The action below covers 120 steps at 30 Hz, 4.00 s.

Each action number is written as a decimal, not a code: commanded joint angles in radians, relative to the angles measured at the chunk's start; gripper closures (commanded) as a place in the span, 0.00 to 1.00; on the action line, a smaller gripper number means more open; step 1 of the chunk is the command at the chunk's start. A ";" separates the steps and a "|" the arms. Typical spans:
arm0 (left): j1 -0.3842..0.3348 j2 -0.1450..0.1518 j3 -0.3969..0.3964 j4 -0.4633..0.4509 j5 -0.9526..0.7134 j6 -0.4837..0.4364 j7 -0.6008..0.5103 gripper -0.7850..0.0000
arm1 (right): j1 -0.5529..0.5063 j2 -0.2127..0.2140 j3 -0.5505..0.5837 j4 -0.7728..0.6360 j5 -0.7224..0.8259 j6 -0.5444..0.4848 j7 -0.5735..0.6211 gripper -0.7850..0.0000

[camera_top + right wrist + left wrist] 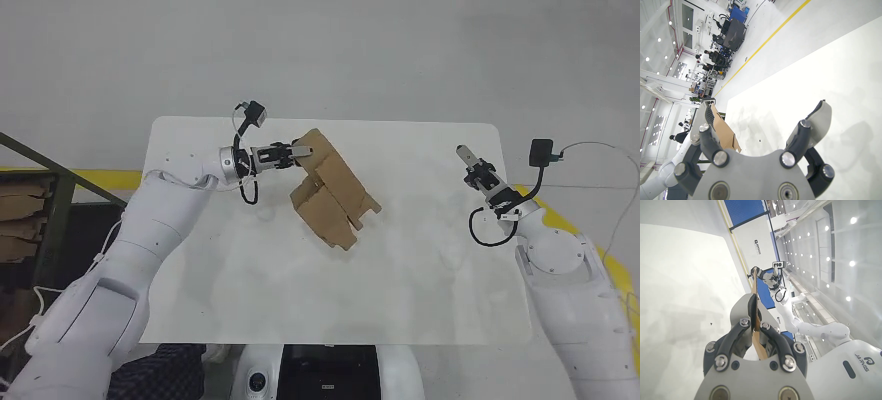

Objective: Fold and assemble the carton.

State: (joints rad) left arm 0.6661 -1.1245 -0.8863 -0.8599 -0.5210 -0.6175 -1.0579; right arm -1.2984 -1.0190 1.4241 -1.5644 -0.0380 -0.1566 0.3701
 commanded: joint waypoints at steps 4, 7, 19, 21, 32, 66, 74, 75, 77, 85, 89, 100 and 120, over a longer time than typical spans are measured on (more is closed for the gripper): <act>-0.007 -0.005 -0.002 0.020 0.006 -0.017 -0.004 1.00 | 0.000 0.000 0.000 0.000 0.000 0.000 0.000 0.00; -0.007 -0.005 -0.002 0.020 0.006 -0.017 -0.004 1.00 | 0.000 0.000 0.000 0.000 0.000 0.000 0.000 0.00; -0.007 -0.005 -0.002 0.020 0.006 -0.017 -0.004 1.00 | 0.000 0.000 0.000 0.000 0.000 0.000 0.000 0.00; -0.007 -0.005 -0.002 0.020 0.006 -0.017 -0.004 1.00 | 0.000 0.000 0.000 0.000 0.000 0.000 0.000 0.00; -0.007 -0.005 -0.002 0.020 0.006 -0.017 -0.004 1.00 | 0.000 0.000 0.000 0.000 0.000 0.000 0.000 0.00; -0.007 -0.005 -0.002 0.020 0.006 -0.017 -0.004 1.00 | 0.169 -0.053 -0.280 0.207 0.276 -0.282 0.493 0.27; -0.007 -0.005 -0.002 0.020 0.006 -0.017 -0.004 1.00 | 0.246 -0.086 -0.376 0.316 0.307 -0.288 0.491 0.34; -0.007 -0.005 -0.002 0.020 0.006 -0.017 -0.004 1.00 | 0.254 -0.089 -0.384 0.326 0.310 -0.291 0.491 0.36; -0.007 -0.005 -0.002 0.020 0.006 -0.017 -0.004 1.00 | 0.269 -0.096 -0.398 0.345 0.316 -0.296 0.490 0.53; -0.007 -0.005 -0.002 0.020 0.006 -0.017 -0.004 1.00 | 0.301 -0.114 -0.431 0.394 0.332 -0.322 0.488 0.96; -0.007 -0.005 -0.002 0.020 0.006 -0.017 -0.004 1.00 | 0.301 -0.116 -0.432 0.400 0.334 -0.334 0.500 1.00; -0.007 -0.005 -0.002 0.020 0.006 -0.017 -0.004 0.00 | 0.252 -0.104 -0.381 0.366 0.444 -0.346 0.589 1.00; -0.007 -0.005 -0.002 0.020 0.006 -0.017 -0.004 0.00 | 0.014 -0.050 -0.163 0.160 0.445 -0.252 0.457 1.00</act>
State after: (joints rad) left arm 0.6592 -1.1299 -0.8886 -0.8401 -0.5149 -0.6341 -1.0616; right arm -1.2649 -1.0719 1.2436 -1.3845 0.4392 -0.4209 0.8674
